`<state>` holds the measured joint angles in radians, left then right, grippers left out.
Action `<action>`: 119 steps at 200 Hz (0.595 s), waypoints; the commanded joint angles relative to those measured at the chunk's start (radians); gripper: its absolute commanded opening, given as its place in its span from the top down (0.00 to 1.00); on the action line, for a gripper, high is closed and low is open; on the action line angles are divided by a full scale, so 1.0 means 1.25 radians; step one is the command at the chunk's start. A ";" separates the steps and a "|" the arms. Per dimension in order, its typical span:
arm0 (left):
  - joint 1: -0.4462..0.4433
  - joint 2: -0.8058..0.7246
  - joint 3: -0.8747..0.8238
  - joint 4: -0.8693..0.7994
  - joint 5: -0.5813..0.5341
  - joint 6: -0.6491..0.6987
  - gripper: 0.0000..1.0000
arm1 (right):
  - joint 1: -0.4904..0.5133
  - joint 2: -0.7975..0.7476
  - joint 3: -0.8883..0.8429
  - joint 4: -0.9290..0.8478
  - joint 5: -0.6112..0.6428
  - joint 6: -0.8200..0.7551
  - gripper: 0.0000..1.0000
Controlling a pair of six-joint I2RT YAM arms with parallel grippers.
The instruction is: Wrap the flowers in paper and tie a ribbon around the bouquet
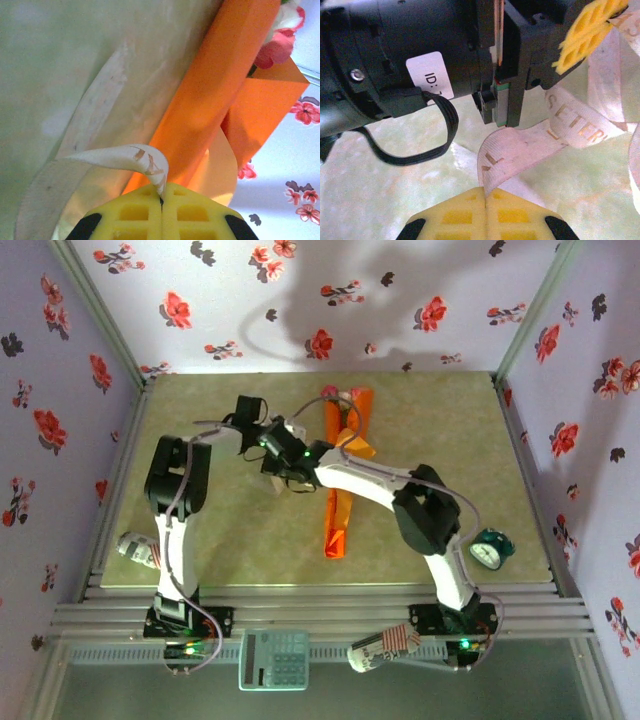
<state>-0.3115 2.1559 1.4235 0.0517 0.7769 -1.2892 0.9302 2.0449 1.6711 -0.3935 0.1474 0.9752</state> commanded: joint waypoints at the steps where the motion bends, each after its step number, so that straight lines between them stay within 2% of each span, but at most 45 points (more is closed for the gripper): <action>1: -0.013 -0.055 -0.022 0.009 -0.011 -0.018 1.00 | -0.023 -0.044 -0.061 -0.027 -0.118 0.017 1.00; 18: -0.028 -0.071 -0.033 0.001 -0.012 -0.017 1.00 | -0.035 -0.083 -0.096 -0.056 -0.178 0.010 1.00; 55: -0.071 -0.111 -0.067 -0.017 -0.033 -0.022 1.00 | -0.062 -0.217 -0.179 -0.151 -0.225 -0.014 1.00; 84: -0.088 -0.157 -0.104 -0.001 -0.066 -0.048 1.00 | -0.120 -0.306 -0.228 -0.254 -0.294 -0.043 1.00; 119: -0.123 -0.179 -0.087 -0.043 -0.078 -0.056 1.00 | -0.198 -0.357 -0.231 -0.433 -0.364 -0.142 1.00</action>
<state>-0.4400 1.9804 1.3022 0.0380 0.7059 -1.3369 0.7345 1.6302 1.3979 -0.7219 -0.2199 0.9066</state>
